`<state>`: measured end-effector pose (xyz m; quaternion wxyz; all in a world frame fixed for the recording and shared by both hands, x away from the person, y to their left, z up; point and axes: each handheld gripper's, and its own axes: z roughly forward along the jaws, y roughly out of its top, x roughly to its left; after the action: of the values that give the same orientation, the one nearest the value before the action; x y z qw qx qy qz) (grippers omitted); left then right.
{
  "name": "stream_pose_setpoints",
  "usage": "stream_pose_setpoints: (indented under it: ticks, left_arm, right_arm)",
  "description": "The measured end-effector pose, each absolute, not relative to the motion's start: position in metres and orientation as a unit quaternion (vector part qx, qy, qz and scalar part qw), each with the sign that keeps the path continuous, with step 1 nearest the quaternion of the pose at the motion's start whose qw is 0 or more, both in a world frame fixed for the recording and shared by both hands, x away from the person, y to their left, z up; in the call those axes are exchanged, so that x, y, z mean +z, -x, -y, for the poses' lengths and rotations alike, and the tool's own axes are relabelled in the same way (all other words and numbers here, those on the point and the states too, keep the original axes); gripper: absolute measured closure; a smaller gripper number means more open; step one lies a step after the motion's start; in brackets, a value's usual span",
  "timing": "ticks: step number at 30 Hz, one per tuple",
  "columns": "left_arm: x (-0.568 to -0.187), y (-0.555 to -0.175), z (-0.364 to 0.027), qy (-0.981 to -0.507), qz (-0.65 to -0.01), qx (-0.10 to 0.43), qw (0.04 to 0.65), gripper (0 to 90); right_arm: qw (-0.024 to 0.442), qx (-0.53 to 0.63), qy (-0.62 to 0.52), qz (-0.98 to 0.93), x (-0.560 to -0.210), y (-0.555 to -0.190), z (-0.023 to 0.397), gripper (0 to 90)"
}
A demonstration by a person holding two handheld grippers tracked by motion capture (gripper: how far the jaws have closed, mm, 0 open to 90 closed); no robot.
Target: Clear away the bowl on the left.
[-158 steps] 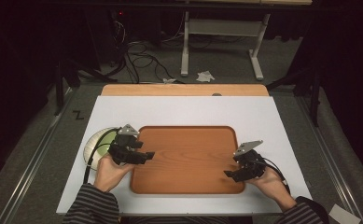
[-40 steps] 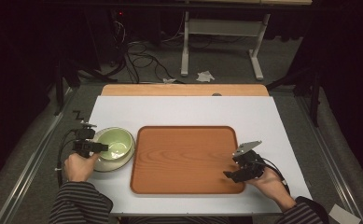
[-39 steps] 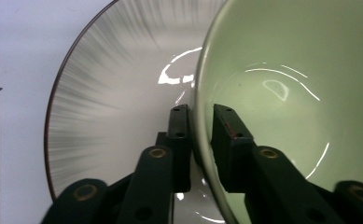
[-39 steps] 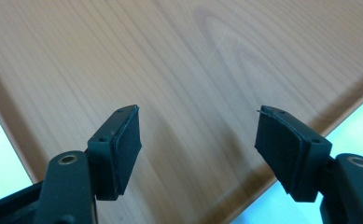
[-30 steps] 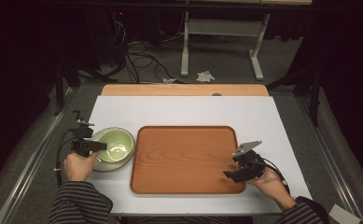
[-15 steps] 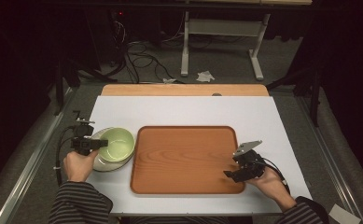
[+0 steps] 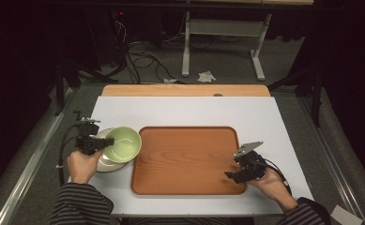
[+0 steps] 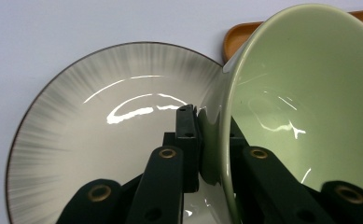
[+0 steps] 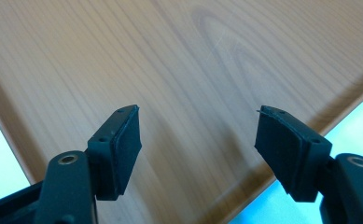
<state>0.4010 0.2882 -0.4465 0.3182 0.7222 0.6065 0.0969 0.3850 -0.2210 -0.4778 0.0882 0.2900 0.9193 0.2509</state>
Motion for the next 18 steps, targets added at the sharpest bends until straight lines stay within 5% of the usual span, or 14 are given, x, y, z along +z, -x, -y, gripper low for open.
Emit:
stream_pose_setpoints:
  ticks: [18]
  left_arm:
    - [-0.432, -0.407, -0.256, -0.746, -0.563, 0.081, 0.345, 83.5]
  right_arm:
    - [0.087, 0.25, -0.295, -0.918, -0.479, -0.386, 0.222, 32.6]
